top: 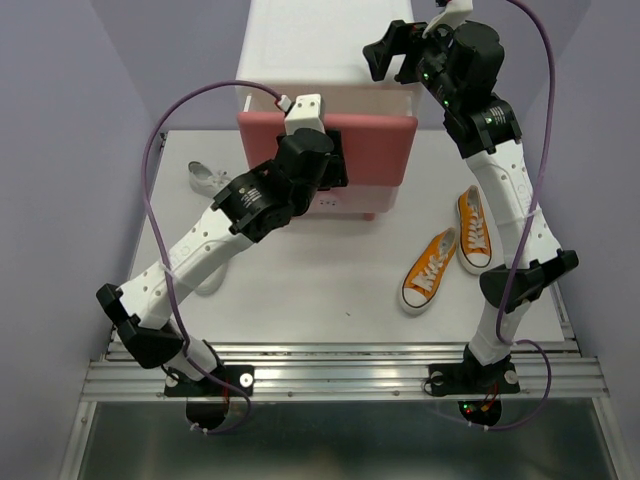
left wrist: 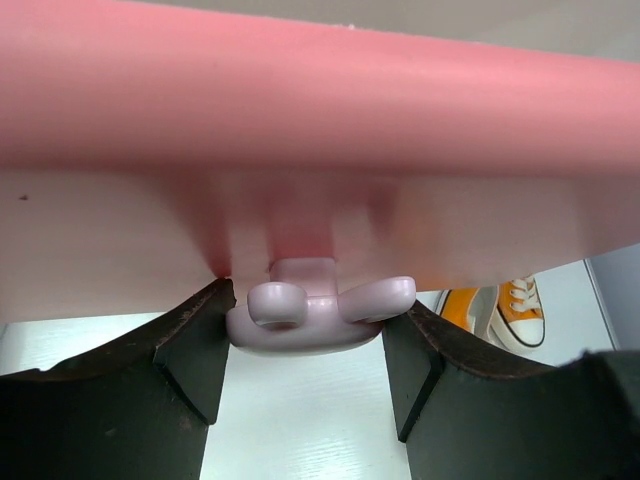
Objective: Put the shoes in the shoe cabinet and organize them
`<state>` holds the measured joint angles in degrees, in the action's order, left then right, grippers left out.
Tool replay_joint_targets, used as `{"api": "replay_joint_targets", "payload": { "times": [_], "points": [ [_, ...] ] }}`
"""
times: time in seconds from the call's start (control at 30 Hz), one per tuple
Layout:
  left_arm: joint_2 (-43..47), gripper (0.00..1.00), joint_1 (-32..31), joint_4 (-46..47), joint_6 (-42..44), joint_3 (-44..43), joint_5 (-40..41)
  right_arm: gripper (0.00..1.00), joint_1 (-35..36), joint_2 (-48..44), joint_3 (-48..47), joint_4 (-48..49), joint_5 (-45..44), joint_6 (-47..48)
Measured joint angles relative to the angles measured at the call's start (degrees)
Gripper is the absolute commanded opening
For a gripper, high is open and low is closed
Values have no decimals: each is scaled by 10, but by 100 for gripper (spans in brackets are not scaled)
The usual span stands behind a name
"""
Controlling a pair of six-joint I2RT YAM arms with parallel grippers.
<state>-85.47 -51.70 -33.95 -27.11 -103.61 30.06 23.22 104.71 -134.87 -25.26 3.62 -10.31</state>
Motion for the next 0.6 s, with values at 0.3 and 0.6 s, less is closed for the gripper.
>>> {"api": "replay_joint_targets", "payload": {
  "times": [0.3,0.6],
  "points": [
    [22,0,-75,-68,-65,2,74,100,0,0,4,5,-7,2],
    [57,0,-162,-144,-163,21,124,100,0,-4,19,21,-15,7]
  ]
}}
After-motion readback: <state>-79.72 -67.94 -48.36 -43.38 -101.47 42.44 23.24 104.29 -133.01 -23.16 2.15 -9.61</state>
